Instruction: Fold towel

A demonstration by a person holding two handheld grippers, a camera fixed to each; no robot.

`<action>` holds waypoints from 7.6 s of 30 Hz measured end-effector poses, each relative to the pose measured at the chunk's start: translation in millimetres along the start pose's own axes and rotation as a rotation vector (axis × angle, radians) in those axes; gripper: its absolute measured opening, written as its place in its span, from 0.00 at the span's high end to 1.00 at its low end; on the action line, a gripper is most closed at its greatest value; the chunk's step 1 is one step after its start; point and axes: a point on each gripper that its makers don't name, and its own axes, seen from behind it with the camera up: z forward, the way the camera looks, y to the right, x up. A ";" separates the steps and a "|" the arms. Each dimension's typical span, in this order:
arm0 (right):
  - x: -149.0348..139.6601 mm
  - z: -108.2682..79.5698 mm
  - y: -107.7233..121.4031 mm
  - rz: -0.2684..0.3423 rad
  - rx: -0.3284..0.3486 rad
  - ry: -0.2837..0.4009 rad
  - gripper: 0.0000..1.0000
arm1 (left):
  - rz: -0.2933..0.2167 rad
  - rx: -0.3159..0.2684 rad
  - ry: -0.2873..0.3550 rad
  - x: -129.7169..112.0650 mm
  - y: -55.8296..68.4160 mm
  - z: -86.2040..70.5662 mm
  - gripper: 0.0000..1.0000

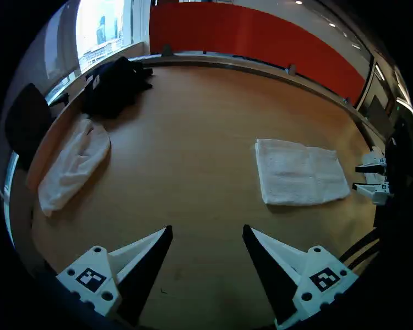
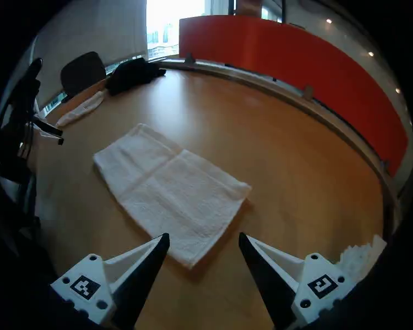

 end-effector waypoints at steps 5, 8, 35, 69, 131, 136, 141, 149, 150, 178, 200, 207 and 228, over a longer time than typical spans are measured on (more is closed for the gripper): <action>-6.6 -0.1 -1.5 -0.014 0.012 -0.014 0.03 | -0.004 0.004 0.001 -3.3 -1.0 -4.8 0.06; -12.6 0.2 -3.1 -0.019 0.020 -0.028 0.03 | -0.001 0.007 0.001 -4.9 -1.6 -6.4 0.06; -43.4 0.4 -13.0 -0.043 0.101 -0.117 0.76 | 0.002 0.010 -0.011 -16.7 -7.9 -10.3 0.06; 77.8 -24.7 -8.5 -0.180 0.046 0.074 0.96 | 0.011 0.003 0.001 -8.1 -9.9 -6.8 0.06; 147.9 76.5 -160.5 -0.452 0.379 0.008 0.96 | -0.091 0.020 0.041 -14.7 -51.5 -31.5 0.06; 147.5 72.8 -161.6 -0.455 0.396 0.008 0.96 | -0.090 0.021 0.045 -13.5 -51.6 -31.8 0.06; 147.6 71.5 -160.0 -0.461 0.396 0.009 0.96 | -0.092 0.022 0.045 -13.7 -51.6 -31.5 0.06; 147.1 71.1 -160.3 -0.463 0.397 0.009 0.94 | -0.091 0.020 0.042 -15.3 -49.8 -30.6 0.06; 146.9 71.2 -160.5 -0.461 0.398 0.009 0.92 | -0.091 0.020 0.042 -15.1 -49.7 -30.6 0.06; 84.6 53.6 -131.7 -0.304 0.272 -0.042 0.12 | -0.072 0.012 0.046 -11.1 -47.4 -31.6 0.06; 50.2 56.9 -117.4 -0.256 0.192 -0.107 0.17 | -0.071 0.009 0.047 -13.4 -46.3 -32.3 0.06; 36.0 59.3 -113.7 -0.228 0.175 -0.139 0.31 | -0.072 0.010 0.042 -15.1 -46.8 -30.9 0.06; 33.2 58.7 -114.3 -0.187 0.160 -0.135 0.75 | -0.073 0.009 0.041 -15.1 -45.7 -30.1 0.06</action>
